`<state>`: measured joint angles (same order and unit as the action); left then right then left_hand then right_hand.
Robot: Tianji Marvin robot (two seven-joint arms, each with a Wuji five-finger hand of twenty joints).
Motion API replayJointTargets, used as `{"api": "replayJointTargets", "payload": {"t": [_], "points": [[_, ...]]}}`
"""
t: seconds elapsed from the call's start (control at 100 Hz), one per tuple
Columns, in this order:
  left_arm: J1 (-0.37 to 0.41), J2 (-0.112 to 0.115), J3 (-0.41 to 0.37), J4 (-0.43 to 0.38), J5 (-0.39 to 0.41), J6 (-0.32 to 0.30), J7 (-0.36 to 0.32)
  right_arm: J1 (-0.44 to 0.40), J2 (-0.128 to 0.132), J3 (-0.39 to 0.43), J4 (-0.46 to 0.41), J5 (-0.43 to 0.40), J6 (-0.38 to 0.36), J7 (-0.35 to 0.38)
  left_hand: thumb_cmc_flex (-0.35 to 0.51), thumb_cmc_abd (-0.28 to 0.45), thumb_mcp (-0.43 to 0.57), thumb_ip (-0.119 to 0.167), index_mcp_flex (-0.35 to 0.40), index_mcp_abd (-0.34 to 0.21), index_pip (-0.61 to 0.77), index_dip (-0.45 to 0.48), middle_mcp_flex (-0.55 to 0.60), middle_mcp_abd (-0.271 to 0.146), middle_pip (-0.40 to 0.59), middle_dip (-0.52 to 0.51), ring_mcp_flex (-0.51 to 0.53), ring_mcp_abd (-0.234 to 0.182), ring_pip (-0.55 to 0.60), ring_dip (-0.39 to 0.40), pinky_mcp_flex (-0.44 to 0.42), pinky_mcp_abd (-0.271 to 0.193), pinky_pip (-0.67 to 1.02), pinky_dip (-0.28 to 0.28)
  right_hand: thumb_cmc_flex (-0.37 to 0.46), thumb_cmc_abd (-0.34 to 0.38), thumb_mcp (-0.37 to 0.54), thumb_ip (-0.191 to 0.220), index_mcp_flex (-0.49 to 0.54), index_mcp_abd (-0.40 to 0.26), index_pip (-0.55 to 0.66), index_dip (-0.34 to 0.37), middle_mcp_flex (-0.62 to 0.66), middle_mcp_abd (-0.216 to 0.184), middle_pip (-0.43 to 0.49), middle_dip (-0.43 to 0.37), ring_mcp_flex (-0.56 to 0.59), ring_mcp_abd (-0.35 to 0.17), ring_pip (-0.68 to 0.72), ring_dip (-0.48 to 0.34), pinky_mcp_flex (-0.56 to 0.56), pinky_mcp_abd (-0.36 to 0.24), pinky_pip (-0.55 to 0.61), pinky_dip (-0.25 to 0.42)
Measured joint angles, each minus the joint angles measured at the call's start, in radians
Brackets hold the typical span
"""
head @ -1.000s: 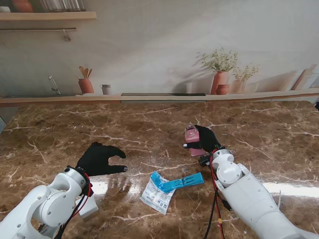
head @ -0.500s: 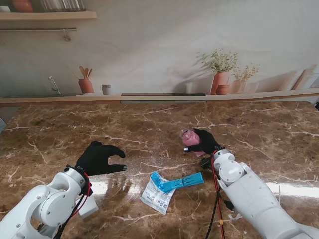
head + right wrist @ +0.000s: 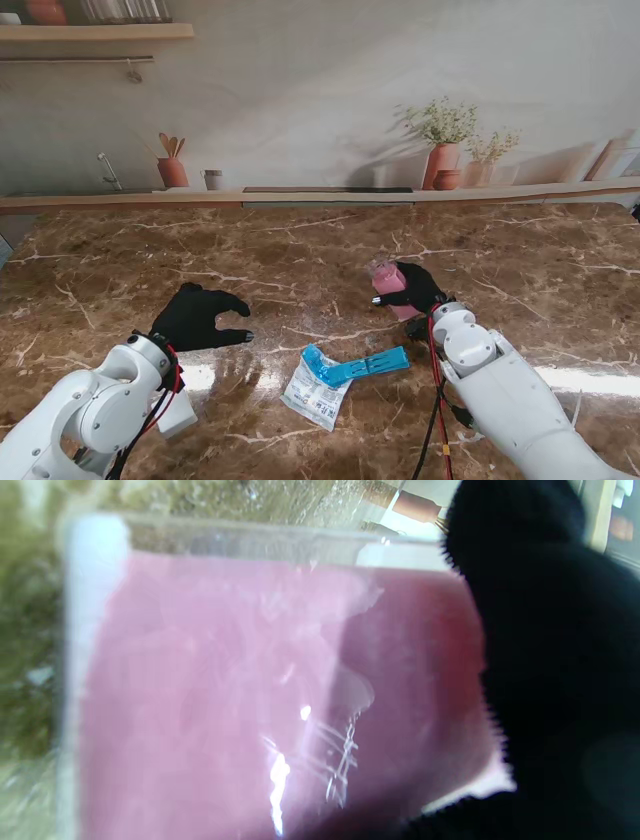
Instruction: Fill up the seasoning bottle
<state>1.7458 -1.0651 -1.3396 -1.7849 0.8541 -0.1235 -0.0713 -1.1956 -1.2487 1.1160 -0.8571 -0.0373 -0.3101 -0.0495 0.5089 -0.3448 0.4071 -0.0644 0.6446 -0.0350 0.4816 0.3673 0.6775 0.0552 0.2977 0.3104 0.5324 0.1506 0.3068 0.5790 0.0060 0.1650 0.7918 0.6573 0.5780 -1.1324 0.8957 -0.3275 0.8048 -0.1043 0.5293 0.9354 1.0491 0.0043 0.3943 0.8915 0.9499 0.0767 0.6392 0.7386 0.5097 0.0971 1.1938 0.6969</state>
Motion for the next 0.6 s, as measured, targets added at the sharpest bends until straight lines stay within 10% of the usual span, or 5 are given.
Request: {"api": "replayJointTargets", "payload": {"t": [0.25,0.6], "points": [[0.001,0.007,-0.049,-0.030,0.005,-0.021,-0.129,-0.105,0.032,0.082,-0.199,-0.114,0.010,-0.078,0.000,0.000,0.000,0.000,-0.004,0.000,-0.019,-0.009,-0.047,-0.002,-0.001,0.000,-0.001,0.000,-0.001,0.000,0.022,0.035,0.000,0.026,0.000,0.000,-0.006,0.012,0.000,0.001,-0.007,0.064,-0.009,0.002,0.018,0.077,-0.019,0.001,0.047,0.028,-0.002,0.004,0.028,0.000],[-0.093,0.080,-0.078,-0.058,-0.065,-0.063,-0.661,-0.231,0.089,0.144,-0.524,-0.262,0.010,-0.069,0.064,-0.226,0.292,0.001,-0.280,-0.046,-0.253,-0.178,-0.419,-0.069,-0.041,0.027,-0.254,-0.027,-0.093,-0.014,-0.038,0.004,-0.081,0.026,0.000,0.000,-0.010,0.021,0.000,0.001,-0.011,0.085,-0.009,0.003,0.018,0.100,-0.019,0.001,0.054,0.050,-0.003,0.004,0.037,0.004]]}}
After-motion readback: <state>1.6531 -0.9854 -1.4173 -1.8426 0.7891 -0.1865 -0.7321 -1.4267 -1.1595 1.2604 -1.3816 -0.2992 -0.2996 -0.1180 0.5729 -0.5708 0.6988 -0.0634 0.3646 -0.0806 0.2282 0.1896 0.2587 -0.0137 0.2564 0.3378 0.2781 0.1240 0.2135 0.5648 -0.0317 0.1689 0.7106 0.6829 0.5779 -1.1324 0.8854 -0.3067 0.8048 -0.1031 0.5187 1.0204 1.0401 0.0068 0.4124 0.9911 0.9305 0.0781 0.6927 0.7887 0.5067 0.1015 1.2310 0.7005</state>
